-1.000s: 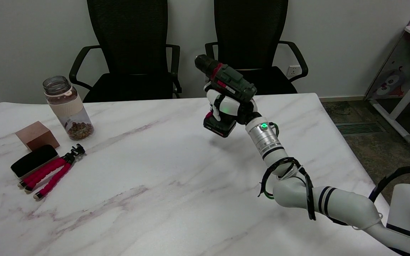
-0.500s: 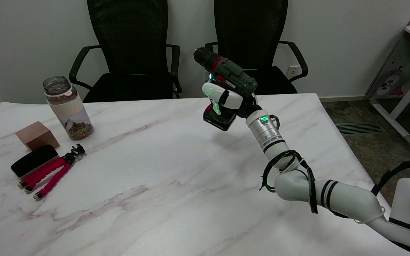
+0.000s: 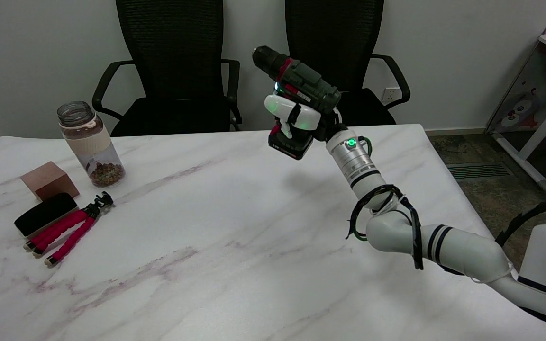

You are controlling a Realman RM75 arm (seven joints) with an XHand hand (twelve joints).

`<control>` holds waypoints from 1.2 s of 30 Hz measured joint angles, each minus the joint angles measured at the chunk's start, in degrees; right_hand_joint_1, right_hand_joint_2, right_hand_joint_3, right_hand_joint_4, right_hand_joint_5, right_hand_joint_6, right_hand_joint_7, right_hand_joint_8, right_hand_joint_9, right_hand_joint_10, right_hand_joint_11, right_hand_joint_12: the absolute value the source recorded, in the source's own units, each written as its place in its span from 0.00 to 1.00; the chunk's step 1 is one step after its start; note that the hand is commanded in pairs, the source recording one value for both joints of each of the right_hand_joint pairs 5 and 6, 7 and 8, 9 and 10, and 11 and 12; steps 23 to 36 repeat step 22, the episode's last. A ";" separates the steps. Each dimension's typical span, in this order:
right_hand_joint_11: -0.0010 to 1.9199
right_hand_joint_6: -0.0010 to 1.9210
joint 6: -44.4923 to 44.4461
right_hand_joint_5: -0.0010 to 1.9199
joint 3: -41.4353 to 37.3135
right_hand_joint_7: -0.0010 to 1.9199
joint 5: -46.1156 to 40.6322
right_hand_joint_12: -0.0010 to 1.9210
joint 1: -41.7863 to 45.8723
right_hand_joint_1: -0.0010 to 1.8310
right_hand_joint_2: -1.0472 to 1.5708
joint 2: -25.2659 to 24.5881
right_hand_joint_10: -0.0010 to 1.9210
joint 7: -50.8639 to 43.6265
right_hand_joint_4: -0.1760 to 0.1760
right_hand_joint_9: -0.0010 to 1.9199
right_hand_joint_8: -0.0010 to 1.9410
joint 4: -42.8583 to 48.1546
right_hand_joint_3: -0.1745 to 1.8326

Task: Pick up the power screwdriver.

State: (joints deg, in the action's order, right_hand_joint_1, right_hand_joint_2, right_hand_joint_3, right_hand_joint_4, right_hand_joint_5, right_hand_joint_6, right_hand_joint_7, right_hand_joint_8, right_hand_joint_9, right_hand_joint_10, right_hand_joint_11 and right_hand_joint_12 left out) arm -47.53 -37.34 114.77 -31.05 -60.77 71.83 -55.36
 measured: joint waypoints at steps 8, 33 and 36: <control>1.00 0.87 1.05 0.87 -0.25 0.87 0.48 1.00 -2.07 0.46 0.57 1.64 0.96 -0.03 1.00 0.96 0.86 -1.59 0.39; 1.00 0.86 2.60 0.86 -0.42 0.86 0.56 1.00 -3.69 0.45 0.60 2.95 0.96 -0.17 1.00 0.96 0.85 -5.01 0.38; 1.00 0.86 2.60 0.86 -0.42 0.86 0.56 1.00 -3.69 0.45 0.60 2.95 0.96 -0.17 1.00 0.96 0.85 -5.01 0.38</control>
